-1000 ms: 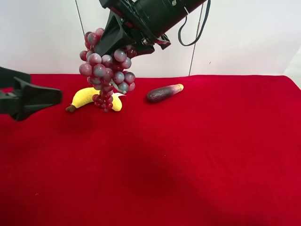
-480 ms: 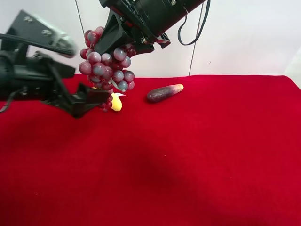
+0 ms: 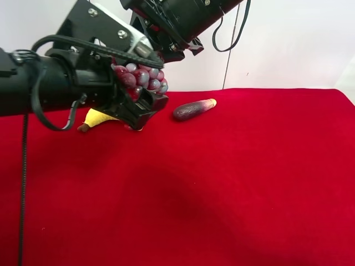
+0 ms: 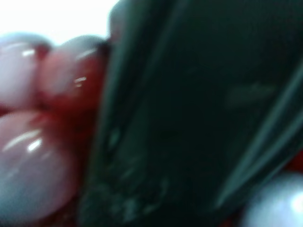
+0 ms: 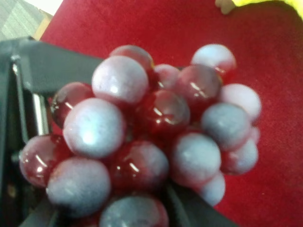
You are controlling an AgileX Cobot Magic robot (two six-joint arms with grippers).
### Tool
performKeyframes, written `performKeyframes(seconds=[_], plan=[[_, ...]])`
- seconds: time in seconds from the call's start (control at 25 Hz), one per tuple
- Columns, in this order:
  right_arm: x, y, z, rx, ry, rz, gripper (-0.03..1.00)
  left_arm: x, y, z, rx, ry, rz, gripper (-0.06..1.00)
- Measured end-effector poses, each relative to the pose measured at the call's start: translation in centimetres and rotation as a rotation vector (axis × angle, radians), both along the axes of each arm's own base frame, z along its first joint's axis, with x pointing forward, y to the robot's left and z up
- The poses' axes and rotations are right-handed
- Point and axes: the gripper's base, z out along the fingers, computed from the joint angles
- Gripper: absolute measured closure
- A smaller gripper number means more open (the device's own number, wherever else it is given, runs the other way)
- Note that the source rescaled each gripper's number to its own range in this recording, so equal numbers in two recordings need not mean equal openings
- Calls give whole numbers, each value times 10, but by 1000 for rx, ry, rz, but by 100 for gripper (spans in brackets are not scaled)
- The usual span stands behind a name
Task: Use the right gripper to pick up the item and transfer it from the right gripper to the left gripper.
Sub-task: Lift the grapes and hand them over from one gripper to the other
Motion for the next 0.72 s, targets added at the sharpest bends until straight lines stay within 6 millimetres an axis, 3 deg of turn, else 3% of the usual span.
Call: performKeyframes(seconds=[0.72], plan=[[0, -2, 1, -3, -40, 40, 94, 6, -10, -6, -26, 48, 4, -6]])
